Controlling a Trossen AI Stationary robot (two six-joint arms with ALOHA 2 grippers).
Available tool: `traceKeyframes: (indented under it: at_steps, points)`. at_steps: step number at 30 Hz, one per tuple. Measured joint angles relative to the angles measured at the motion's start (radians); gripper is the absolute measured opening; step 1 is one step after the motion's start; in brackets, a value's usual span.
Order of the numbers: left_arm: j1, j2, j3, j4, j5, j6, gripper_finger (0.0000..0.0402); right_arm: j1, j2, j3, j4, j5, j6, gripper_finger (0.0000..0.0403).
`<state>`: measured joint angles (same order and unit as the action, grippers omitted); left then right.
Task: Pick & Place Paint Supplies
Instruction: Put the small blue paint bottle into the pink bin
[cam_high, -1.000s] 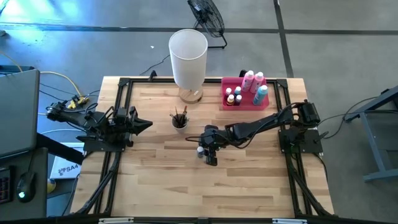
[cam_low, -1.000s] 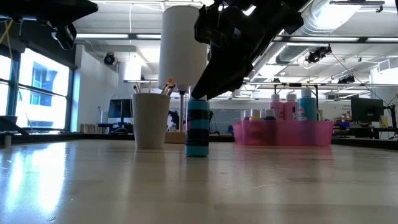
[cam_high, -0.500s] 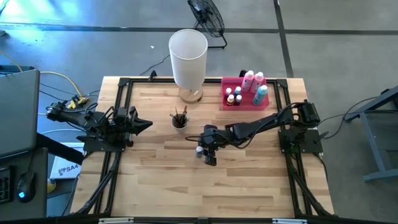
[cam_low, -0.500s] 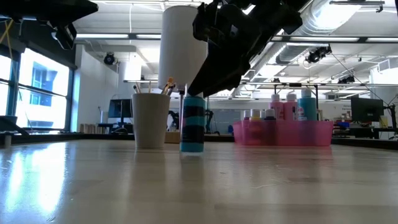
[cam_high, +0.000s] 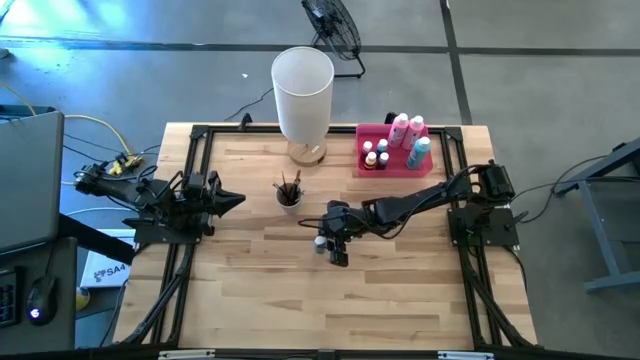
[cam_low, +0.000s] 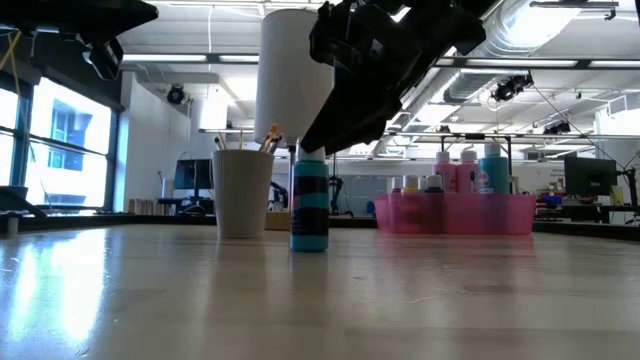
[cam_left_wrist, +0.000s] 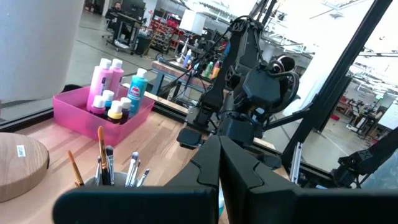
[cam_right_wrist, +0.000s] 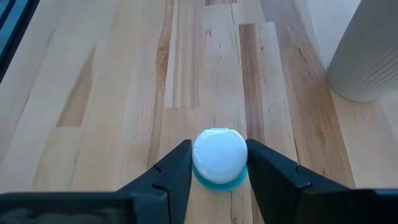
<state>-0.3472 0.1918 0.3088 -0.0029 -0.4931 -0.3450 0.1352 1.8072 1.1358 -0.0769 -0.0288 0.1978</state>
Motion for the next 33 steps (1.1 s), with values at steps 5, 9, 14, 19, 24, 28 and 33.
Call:
traceKeyframes:
  at_steps: [5, 9, 14, 19, 24, 28, 33]
  points:
    - [0.000, 0.000, 0.000, 0.000, 0.000, 0.000, 0.0000, 0.000, 0.000, 0.000, 0.000, -0.024, -0.008, 0.0171]
    - [0.000, 0.000, 0.000, 0.000, 0.000, 0.000, 0.0000, 0.000, 0.000, 0.000, 0.000, -0.024, -0.012, 0.0200]
    - [0.000, 0.000, 0.000, 0.000, 0.001, 0.000, 0.0000, 0.000, 0.000, 0.000, 0.002, -0.023, -0.018, 0.0202]
    - [0.000, 0.000, 0.000, -0.009, 0.001, 0.000, 0.0000, 0.000, 0.000, 0.000, 0.003, -0.023, -0.045, 0.0179]
    - [0.000, 0.000, 0.000, -0.027, 0.001, 0.000, 0.0000, 0.000, 0.000, 0.000, 0.003, -0.023, -0.045, 0.0148]
    - [0.000, 0.000, 0.000, -0.030, 0.001, 0.000, 0.0000, 0.000, 0.000, 0.000, 0.004, -0.022, -0.045, 0.0127]
    - [0.000, 0.000, 0.000, -0.030, 0.002, 0.000, 0.0000, 0.000, 0.000, 0.000, 0.007, -0.021, -0.046, 0.0120]
